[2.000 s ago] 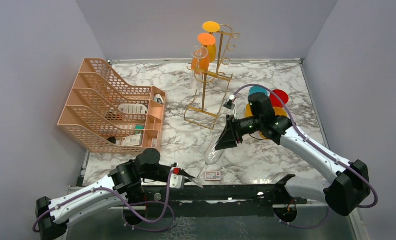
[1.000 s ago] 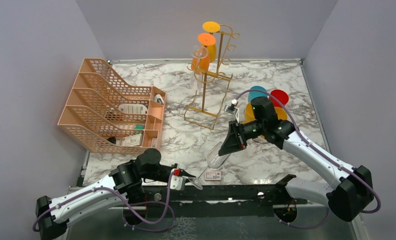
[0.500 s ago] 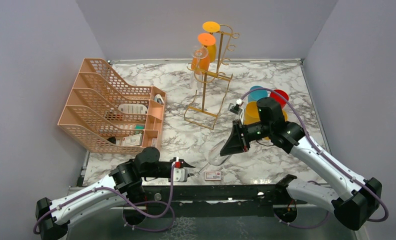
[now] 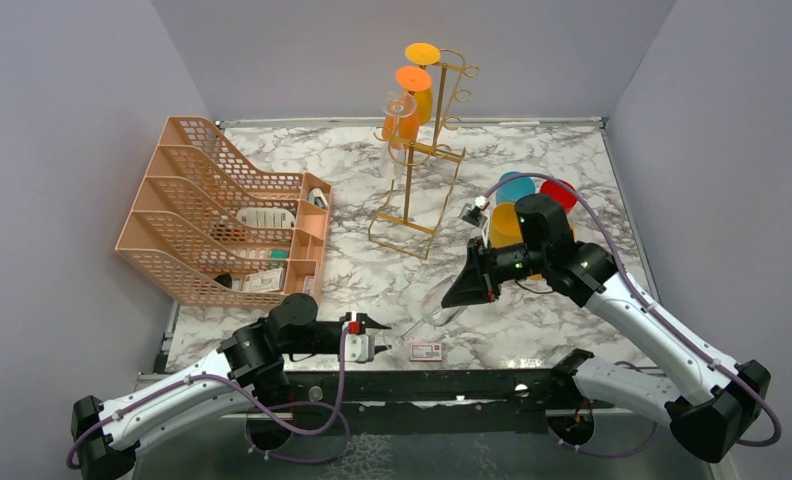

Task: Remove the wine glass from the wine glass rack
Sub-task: Place the wine glass at the center of the board.

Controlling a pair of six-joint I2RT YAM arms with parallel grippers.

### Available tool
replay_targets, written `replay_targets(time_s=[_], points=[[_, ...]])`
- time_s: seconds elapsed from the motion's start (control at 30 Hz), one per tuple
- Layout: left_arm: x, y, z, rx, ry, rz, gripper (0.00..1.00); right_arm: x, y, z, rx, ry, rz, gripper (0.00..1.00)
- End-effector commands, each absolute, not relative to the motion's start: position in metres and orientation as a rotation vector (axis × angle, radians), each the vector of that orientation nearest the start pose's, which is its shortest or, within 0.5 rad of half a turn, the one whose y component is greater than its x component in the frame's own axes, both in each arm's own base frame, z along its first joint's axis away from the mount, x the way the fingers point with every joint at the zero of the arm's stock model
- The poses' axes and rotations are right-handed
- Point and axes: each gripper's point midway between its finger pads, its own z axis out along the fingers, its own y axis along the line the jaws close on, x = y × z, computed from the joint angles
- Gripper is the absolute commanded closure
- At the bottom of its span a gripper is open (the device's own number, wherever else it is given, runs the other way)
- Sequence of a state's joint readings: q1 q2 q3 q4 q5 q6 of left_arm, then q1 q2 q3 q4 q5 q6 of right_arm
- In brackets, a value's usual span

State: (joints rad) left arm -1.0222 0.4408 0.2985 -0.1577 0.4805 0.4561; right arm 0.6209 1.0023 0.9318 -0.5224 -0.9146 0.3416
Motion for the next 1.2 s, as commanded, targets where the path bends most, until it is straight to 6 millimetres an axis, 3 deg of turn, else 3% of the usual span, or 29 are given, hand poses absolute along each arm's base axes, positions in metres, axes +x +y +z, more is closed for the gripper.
replay_targets(time_s=[0.0,0.3,0.37,0.5,0.53,0.57,0.6,0.63,0.77,0.97,1.17], points=[[0.076,-0.249,0.163,1.486,1.119,-0.834,0.58,0.130,0.259,0.269,-0.859,2.052,1.374,0.99],[0.075,-0.250,0.163,1.488,1.127,-0.846,0.55,0.140,0.244,0.272,-0.796,2.082,1.215,0.99],[0.077,-0.250,0.165,1.467,1.138,-0.850,0.44,0.147,0.240,0.268,-0.758,2.110,1.163,0.99],[0.081,-0.253,0.174,1.402,1.168,-0.878,0.38,0.164,0.230,0.257,-0.659,2.167,1.030,0.99],[0.083,-0.254,0.177,1.385,1.180,-0.881,0.29,0.168,0.228,0.255,-0.633,2.176,1.001,0.99],[0.087,-0.255,0.182,1.363,1.194,-0.878,0.13,0.173,0.226,0.252,-0.607,2.185,0.967,0.99],[0.091,-0.255,0.186,1.331,1.214,-0.875,0.03,0.177,0.224,0.249,-0.587,2.194,0.943,0.99],[0.099,-0.254,0.189,1.286,1.241,-0.857,0.01,0.179,0.222,0.247,-0.569,2.202,0.924,0.99],[0.134,-0.243,0.196,1.109,1.374,-0.758,0.01,0.187,0.216,0.238,-0.527,2.240,0.856,0.99],[0.190,-0.210,0.219,0.708,1.570,-0.627,0.01,0.198,0.201,0.222,-0.455,2.316,0.716,0.99],[0.231,-0.178,0.235,0.453,1.658,-0.605,0.01,0.215,0.172,0.203,-0.335,2.388,0.461,0.99]])
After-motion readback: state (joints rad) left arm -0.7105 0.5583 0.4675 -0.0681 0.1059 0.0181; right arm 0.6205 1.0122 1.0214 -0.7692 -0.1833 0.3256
